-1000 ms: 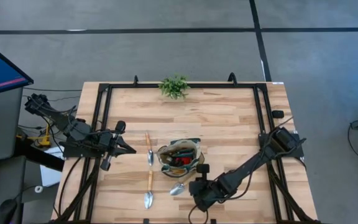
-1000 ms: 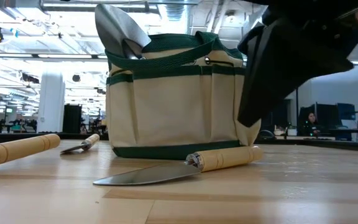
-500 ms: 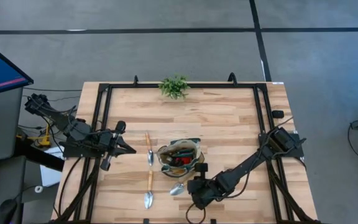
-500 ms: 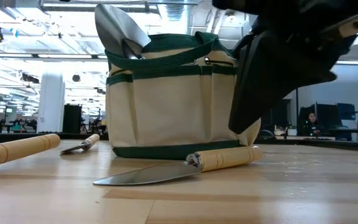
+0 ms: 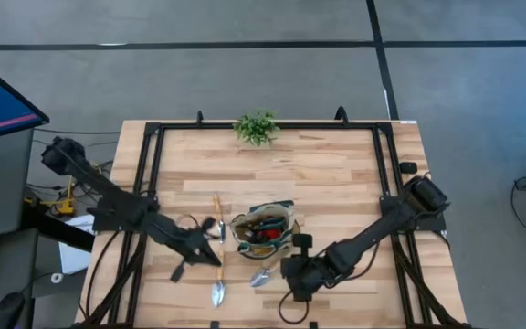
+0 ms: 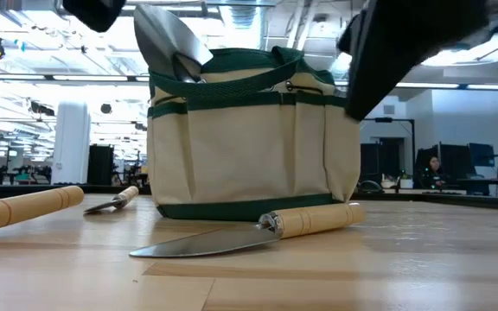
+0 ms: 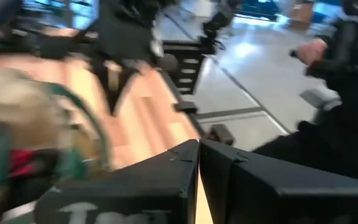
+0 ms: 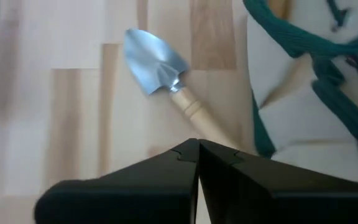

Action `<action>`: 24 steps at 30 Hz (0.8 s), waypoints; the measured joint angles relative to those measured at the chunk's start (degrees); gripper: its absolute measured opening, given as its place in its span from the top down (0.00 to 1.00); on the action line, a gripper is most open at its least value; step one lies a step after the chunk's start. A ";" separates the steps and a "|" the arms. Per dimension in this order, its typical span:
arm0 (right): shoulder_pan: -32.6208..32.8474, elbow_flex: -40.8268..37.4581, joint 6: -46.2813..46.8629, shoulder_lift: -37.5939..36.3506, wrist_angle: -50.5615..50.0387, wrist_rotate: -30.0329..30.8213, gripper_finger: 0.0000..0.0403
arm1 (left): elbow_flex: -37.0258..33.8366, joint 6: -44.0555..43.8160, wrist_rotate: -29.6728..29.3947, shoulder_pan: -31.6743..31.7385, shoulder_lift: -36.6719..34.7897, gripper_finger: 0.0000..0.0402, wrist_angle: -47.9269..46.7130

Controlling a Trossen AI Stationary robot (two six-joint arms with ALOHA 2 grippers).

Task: Pick & Place Garden tools in Gardening bag
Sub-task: Move the gardening bag

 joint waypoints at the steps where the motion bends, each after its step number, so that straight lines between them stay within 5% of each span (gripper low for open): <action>1: 0.27 0.00 0.78 -0.93 -0.58 -1.28 1.00 | 0.00 -0.02 1.28 0.00 2.35 1.00 2.43; 8: 3.21 -0.02 4.54 -6.14 -7.06 0.56 1.00 | 0.02 -5.09 1.72 -0.12 17.06 1.00 10.17; 15: 5.87 -0.02 9.78 -11.34 -14.52 11.92 1.00 | 0.48 -5.95 -9.29 -3.36 29.99 1.00 18.72; 20: 7.59 0.00 12.54 -14.02 -16.10 17.91 1.00 | 4.83 -5.95 -21.42 -7.34 36.48 1.00 19.45; 24: 8.63 0.00 12.65 -14.77 -16.12 21.21 1.00 | 9.71 -5.65 -25.03 -9.04 40.88 1.00 19.56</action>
